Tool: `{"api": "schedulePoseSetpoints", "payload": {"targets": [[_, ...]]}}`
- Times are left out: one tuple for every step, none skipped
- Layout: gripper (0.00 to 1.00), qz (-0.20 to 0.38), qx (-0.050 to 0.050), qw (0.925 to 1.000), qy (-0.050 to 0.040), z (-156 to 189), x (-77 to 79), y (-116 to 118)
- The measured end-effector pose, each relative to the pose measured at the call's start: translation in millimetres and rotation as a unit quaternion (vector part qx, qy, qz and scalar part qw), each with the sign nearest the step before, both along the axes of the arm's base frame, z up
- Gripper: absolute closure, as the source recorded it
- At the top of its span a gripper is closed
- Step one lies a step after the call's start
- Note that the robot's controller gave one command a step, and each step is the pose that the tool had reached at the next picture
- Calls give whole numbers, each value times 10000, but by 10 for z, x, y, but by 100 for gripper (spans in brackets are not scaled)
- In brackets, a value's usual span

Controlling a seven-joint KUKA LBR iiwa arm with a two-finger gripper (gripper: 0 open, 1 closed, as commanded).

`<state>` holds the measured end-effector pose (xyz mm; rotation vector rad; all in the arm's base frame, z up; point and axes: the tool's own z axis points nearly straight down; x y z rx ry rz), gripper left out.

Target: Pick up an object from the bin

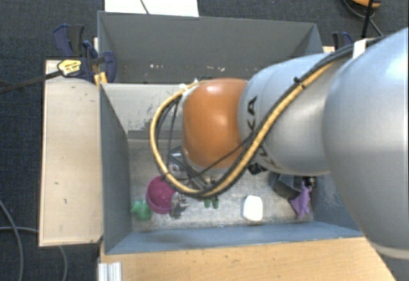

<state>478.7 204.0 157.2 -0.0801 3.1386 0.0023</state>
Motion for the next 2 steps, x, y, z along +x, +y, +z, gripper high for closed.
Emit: {"api": "schedulePoseSetpoints", "payload": {"targets": [[100,65,-5,10000,2,196,3,112],[100,87,-4,10000,14,258,0,146]]}}
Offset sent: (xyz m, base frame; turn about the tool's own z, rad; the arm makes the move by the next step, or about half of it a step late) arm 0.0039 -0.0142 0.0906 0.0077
